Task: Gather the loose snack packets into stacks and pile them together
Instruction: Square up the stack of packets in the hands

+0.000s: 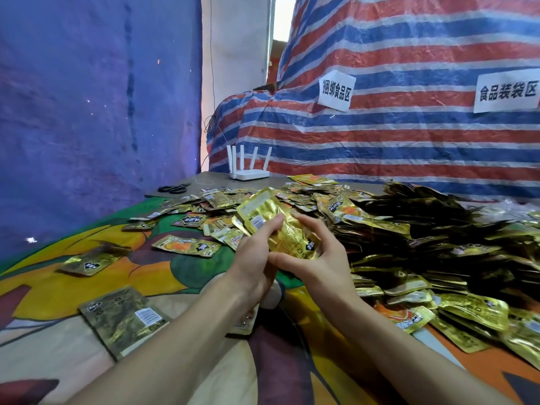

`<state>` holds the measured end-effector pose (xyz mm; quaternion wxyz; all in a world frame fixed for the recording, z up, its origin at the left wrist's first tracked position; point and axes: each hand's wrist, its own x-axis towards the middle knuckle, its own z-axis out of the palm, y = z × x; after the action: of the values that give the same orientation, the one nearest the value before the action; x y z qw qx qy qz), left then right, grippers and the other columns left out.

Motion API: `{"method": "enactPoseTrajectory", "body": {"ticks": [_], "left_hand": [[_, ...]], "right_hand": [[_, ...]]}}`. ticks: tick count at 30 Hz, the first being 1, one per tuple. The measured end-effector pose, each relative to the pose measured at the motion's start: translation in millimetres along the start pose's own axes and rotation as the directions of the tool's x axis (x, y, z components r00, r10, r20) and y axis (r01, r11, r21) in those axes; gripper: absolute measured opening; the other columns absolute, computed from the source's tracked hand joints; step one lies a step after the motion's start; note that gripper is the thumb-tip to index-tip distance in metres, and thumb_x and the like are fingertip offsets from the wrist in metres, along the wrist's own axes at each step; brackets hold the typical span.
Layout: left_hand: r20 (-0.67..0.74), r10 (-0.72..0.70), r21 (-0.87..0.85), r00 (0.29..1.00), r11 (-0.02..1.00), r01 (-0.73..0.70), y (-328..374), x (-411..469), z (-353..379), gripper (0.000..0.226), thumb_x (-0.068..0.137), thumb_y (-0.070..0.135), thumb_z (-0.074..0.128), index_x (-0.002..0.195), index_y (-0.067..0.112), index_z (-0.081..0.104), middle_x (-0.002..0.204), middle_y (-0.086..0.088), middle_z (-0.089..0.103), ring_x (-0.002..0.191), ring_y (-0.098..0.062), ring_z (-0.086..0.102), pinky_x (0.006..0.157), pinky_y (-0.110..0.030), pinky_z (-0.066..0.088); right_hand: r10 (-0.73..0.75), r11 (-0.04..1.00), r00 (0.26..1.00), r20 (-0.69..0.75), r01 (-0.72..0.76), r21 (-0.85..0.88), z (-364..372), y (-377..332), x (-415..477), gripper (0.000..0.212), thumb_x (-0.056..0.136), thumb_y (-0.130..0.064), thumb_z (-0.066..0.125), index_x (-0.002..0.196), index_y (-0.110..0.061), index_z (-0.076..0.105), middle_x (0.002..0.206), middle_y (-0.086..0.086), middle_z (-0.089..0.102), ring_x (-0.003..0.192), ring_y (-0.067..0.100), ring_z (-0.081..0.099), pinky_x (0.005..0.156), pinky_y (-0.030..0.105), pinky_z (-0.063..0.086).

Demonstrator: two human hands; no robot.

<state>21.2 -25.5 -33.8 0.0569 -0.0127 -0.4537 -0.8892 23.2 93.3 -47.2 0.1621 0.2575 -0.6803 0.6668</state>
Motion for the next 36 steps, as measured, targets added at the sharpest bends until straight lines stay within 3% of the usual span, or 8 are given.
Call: {"method": "enactPoseTrajectory", "body": {"ticks": [3, 8, 12, 17, 21, 25, 29, 36], "left_hand": [[-0.022, -0.034, -0.033, 0.999, 0.999, 0.034, 1.8, -0.4, -1.4, 0.025, 0.095, 0.021, 0.063, 0.103, -0.001, 0.074, 0.098, -0.016, 0.074, 0.081, -0.028, 0.072, 0.064, -0.034, 0.061], [0.003, -0.028, -0.088, 1.000, 0.996, 0.028, 4.0, 4.8, -2.2, 0.029, 0.097, 0.021, 0.056, 0.100, -0.003, 0.071, 0.096, -0.019, 0.073, 0.082, -0.031, 0.072, 0.079, -0.042, 0.059], [0.069, -0.043, -0.087, 0.997, 0.995, 0.049, -0.9, 9.5, -9.2, 0.039, 0.097, 0.023, 0.054, 0.077, 0.002, 0.079, 0.086, -0.016, 0.075, 0.070, -0.028, 0.074, 0.057, -0.036, 0.060], [0.154, -0.078, 0.004, 0.985, 0.997, 0.078, -3.6, 3.7, -8.5, 0.023, 0.074, 0.022, 0.068, 0.086, 0.011, 0.082, 0.112, -0.024, 0.072, 0.102, -0.038, 0.070, 0.093, -0.054, 0.056], [0.210, -0.018, 0.113, 0.977, 0.994, -0.006, -7.7, 1.1, -5.7, 0.031, 0.071, 0.028, 0.082, 0.098, 0.012, 0.079, 0.117, -0.014, 0.073, 0.103, -0.024, 0.071, 0.093, -0.042, 0.055], [0.136, 0.000, 0.254, 0.991, 0.967, -0.034, -7.4, 0.1, -5.9, 0.038, 0.070, 0.037, 0.078, 0.102, 0.019, 0.071, 0.103, 0.000, 0.074, 0.089, -0.015, 0.067, 0.082, -0.033, 0.049], [0.176, -0.023, 0.311, 0.984, 0.950, -0.033, -5.5, -3.5, -7.5, 0.037, 0.076, 0.044, 0.066, 0.100, 0.016, 0.071, 0.091, 0.000, 0.072, 0.073, -0.014, 0.063, 0.071, -0.030, 0.044], [0.204, -0.012, 0.350, 0.979, 0.935, -0.062, -8.7, -1.9, -9.7, 0.033, 0.078, 0.038, 0.063, 0.098, 0.013, 0.069, 0.087, -0.001, 0.068, 0.069, -0.014, 0.060, 0.066, -0.029, 0.041]], "right_hand": [[0.016, 0.999, 1.000, 0.008, -0.016, -0.037, -0.1, 1.9, 3.4, 0.066, 0.061, -0.006, 0.094, 0.115, -0.031, 0.065, 0.110, -0.016, 0.068, 0.098, -0.008, 0.064, 0.080, 0.013, 0.052], [0.116, 0.993, 0.993, 0.021, -0.116, 0.004, -3.0, 1.7, 4.1, 0.058, 0.059, -0.014, 0.086, 0.110, -0.027, 0.061, 0.104, -0.001, 0.068, 0.081, 0.002, 0.070, 0.062, 0.017, 0.053], [0.313, 0.941, 0.947, 0.072, -0.319, 0.114, -9.1, -1.5, 8.2, 0.050, 0.064, -0.031, 0.084, 0.110, -0.021, 0.068, 0.108, 0.019, 0.071, 0.092, 0.031, 0.074, 0.079, 0.051, 0.062], [0.378, 0.907, 0.906, 0.190, -0.404, 0.120, -16.8, -7.3, 9.3, 0.027, 0.081, -0.009, 0.082, 0.106, -0.017, 0.076, 0.098, 0.011, 0.078, 0.087, 0.029, 0.076, 0.066, 0.038, 0.062], [0.238, 0.963, 0.958, 0.159, -0.254, 0.092, -36.1, -20.8, 19.1, 0.033, 0.080, 0.001, 0.079, 0.107, -0.017, 0.073, 0.100, 0.009, 0.077, 0.092, 0.029, 0.075, 0.073, 0.042, 0.063], [-0.189, 0.939, 0.979, -0.076, 0.158, -0.305, -72.4, -30.0, 34.2, 0.036, 0.083, 0.002, 0.077, 0.104, -0.027, 0.070, 0.103, -0.001, 0.071, 0.096, 0.012, 0.067, 0.077, 0.017, 0.054], [-0.381, 0.746, 0.880, -0.285, 0.111, -0.657, -105.8, -20.8, 52.5, 0.037, 0.087, 0.001, 0.068, 0.118, -0.021, 0.071, 0.115, 0.004, 0.057, 0.109, 0.024, 0.056, 0.096, 0.045, 0.050], [-0.077, 0.562, 0.964, -0.256, -0.170, -0.809, -118.1, 2.0, 53.5, 0.035, 0.089, -0.018, 0.057, 0.115, -0.035, 0.074, 0.128, -0.001, 0.062, 0.126, 0.025, 0.043, 0.109, 0.049, 0.022]]}}
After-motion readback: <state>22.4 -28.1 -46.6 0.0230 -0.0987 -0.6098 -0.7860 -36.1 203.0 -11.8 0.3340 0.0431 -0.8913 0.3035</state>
